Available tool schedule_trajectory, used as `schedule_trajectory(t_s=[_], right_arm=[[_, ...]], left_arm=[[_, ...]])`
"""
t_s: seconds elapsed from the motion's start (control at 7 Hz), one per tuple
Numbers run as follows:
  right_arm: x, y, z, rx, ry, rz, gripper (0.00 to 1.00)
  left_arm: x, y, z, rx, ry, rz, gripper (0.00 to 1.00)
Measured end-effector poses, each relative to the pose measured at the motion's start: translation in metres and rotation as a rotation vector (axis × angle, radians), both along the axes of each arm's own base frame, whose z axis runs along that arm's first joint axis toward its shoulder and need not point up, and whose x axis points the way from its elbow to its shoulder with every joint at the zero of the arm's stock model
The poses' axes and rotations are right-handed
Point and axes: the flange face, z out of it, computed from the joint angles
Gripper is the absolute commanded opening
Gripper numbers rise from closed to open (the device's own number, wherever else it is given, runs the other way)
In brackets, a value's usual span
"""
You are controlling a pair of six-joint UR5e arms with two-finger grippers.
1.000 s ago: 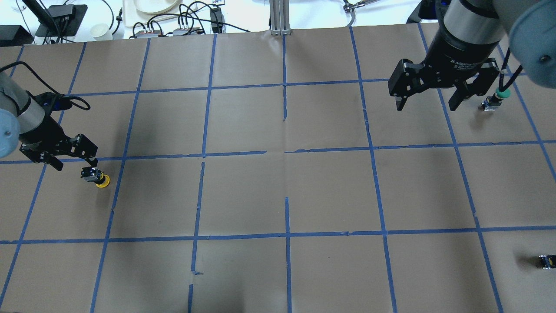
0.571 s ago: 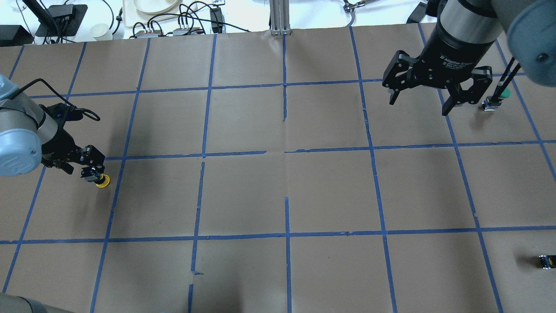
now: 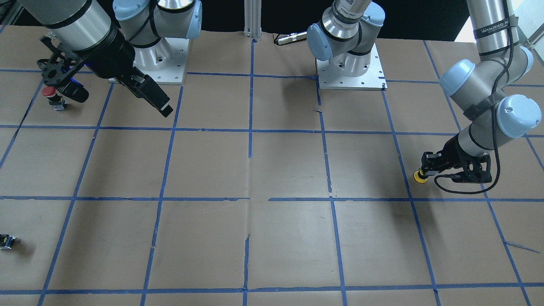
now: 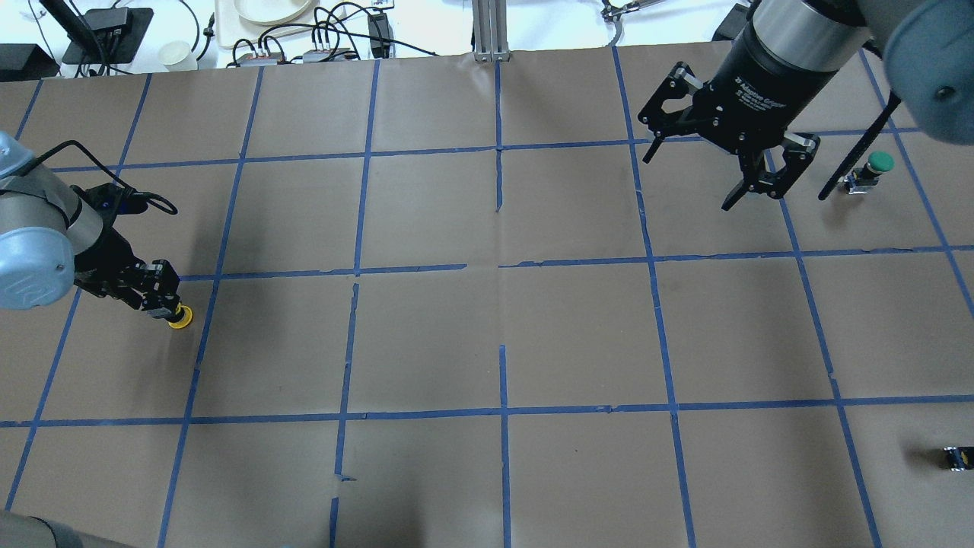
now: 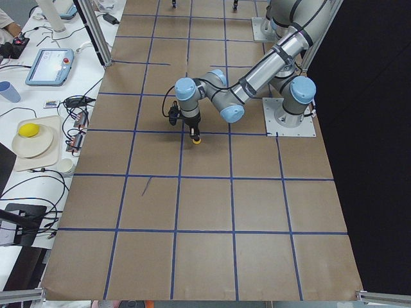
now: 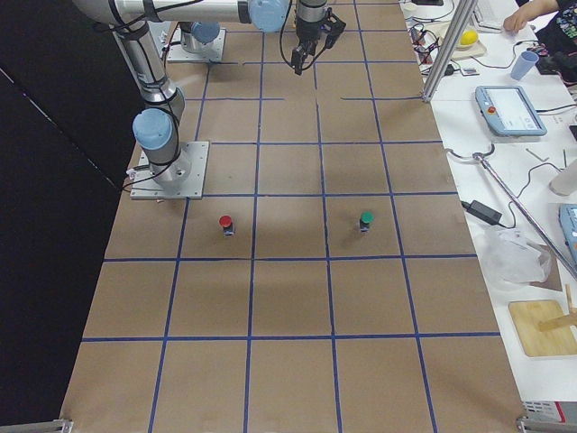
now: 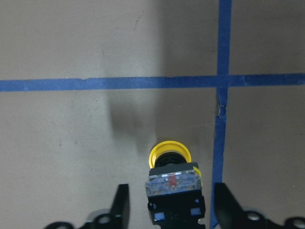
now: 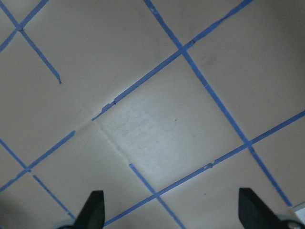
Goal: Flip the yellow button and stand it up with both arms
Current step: 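Lift the yellow button toward the right gripper while the right gripper approaches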
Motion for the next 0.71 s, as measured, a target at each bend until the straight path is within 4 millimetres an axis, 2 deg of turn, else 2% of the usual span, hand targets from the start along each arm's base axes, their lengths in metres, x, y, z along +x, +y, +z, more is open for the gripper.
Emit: schedule_trajectory(t_s=[0.29,0.43,0.71], right_arm=[[0.006,-0.003,-0.002,0.039,-0.057,-0.088,1.0],[0.007,-0.004,-0.003,0.047,-0.077,-0.1,1.0],[0.013,-0.011,-0.008,0.08,-0.155,-0.147,1.0]], left_arm=[[-0.003,0.0,0.007,-0.005,0.003,-0.009,0.21],[-0.014,-0.001,0.018,-0.019,0.032,-0.02,0.21],[-0.058,0.002,0.052,-0.086,0.18,-0.047,0.18]])
